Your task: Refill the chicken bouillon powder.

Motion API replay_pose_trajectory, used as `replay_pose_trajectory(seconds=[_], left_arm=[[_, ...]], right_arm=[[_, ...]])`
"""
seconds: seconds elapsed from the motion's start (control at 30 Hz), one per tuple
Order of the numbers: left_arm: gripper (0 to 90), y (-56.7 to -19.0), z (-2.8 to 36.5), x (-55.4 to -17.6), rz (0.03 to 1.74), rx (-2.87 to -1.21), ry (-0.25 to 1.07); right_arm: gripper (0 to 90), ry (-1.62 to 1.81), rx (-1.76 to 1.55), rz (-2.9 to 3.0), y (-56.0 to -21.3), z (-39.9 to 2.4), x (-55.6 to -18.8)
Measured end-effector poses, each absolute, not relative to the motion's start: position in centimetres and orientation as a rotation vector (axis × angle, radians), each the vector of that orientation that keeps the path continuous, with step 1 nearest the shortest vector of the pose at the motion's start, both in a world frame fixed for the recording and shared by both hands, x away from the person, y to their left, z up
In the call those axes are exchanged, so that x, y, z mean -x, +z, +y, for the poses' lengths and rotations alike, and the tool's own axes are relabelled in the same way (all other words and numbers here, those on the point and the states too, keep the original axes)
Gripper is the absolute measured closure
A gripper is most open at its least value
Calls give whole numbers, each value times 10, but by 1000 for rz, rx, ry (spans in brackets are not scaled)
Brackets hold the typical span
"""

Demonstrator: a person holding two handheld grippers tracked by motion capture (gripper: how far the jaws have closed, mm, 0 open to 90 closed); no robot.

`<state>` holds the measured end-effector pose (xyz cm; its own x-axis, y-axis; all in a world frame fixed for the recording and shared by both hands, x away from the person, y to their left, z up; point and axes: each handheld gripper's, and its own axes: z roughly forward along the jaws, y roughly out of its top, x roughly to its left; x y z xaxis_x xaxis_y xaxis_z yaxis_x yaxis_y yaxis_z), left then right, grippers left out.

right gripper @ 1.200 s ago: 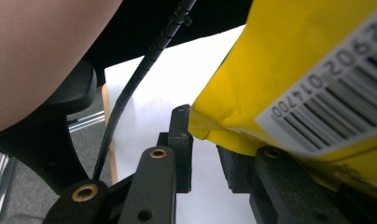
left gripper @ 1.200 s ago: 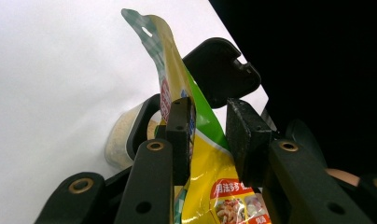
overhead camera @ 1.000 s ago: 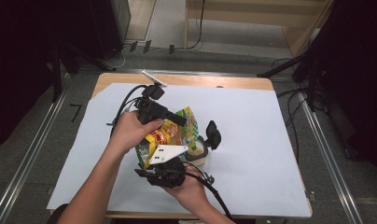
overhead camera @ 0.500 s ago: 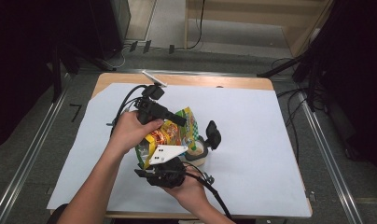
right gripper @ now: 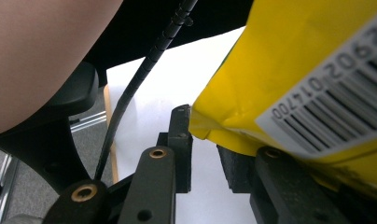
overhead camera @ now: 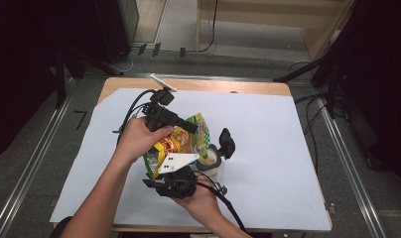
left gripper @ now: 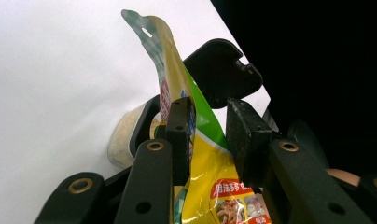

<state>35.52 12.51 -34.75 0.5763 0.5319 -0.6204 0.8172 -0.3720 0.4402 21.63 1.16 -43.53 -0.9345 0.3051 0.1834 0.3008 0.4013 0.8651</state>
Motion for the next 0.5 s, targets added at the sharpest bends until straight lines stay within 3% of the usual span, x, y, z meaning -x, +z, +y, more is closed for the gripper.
replay_pose_trajectory(seconds=[0.5], left_arm=[[715,-347,126,-355,1079,-2057,-482]], right_arm=[[769,1622,-564,2628,-433,12,-216]])
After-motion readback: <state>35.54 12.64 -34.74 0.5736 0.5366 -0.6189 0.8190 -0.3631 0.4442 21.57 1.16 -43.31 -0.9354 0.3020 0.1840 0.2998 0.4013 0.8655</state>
